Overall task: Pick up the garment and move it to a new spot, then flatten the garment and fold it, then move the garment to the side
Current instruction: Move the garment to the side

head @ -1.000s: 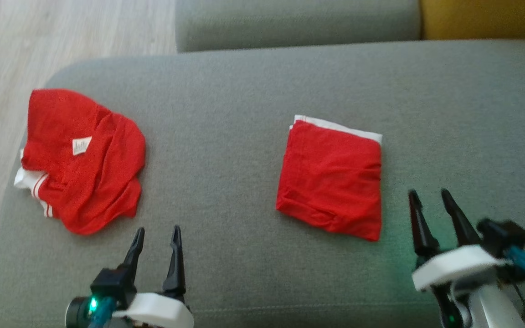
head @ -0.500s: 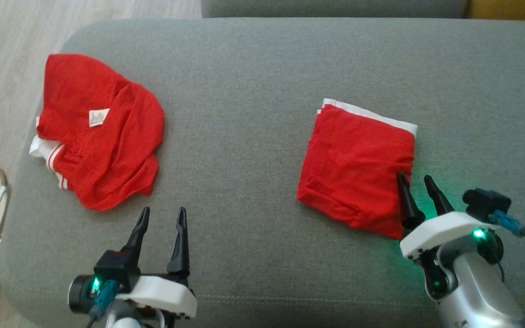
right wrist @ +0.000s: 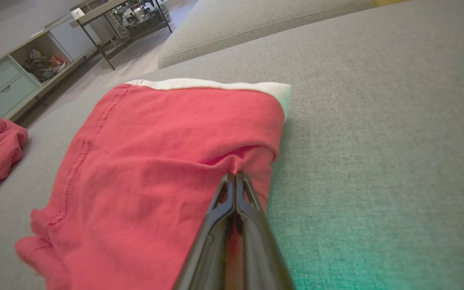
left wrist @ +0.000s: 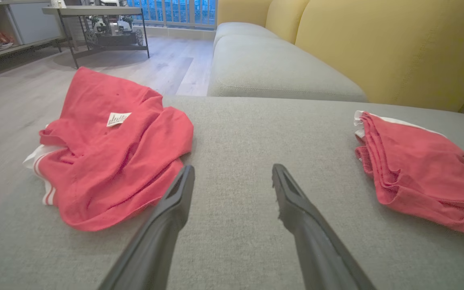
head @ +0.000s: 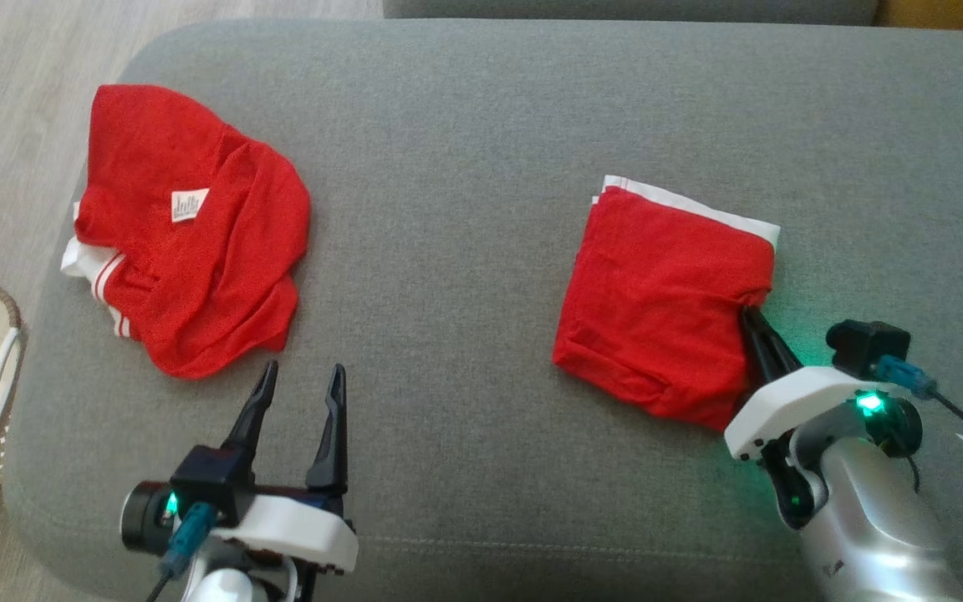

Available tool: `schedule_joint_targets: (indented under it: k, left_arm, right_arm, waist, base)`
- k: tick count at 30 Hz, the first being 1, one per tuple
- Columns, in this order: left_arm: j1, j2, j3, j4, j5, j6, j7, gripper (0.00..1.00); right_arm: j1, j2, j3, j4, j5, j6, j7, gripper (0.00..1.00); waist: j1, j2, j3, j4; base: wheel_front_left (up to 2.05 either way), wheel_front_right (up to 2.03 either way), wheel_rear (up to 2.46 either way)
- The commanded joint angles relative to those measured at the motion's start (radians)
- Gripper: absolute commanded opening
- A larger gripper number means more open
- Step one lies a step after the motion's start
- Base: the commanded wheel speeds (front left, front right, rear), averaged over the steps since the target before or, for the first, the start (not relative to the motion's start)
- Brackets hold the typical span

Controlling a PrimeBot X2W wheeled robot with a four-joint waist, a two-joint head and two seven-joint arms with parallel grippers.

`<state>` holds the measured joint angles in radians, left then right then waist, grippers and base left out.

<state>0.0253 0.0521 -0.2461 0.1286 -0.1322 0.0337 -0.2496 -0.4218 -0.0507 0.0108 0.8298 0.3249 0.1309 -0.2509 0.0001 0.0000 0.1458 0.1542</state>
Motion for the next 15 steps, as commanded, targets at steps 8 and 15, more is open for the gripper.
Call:
schedule_joint_targets:
  k: [8, 15]
  left_arm:
    - [-0.049, -0.002, -0.009, -0.073, -0.021, 0.021, -0.012, 1.0]
    - [-0.059, -0.002, -0.017, -0.092, -0.027, 0.034, -0.012, 1.0]
  right_arm:
    - [-0.06, -0.011, 0.045, -0.015, -0.203, 0.0, -0.011, 0.0]
    - [-0.109, -0.057, 0.088, 0.018, -0.244, 0.0, 0.001, 0.0]
  waist:
    - [-0.0001, 0.0, -0.014, -0.036]
    - [-0.0001, 0.0, -0.003, -0.083]
  base:
    - [0.0, 0.0, 0.0]
    - [0.0, 0.0, 0.0]
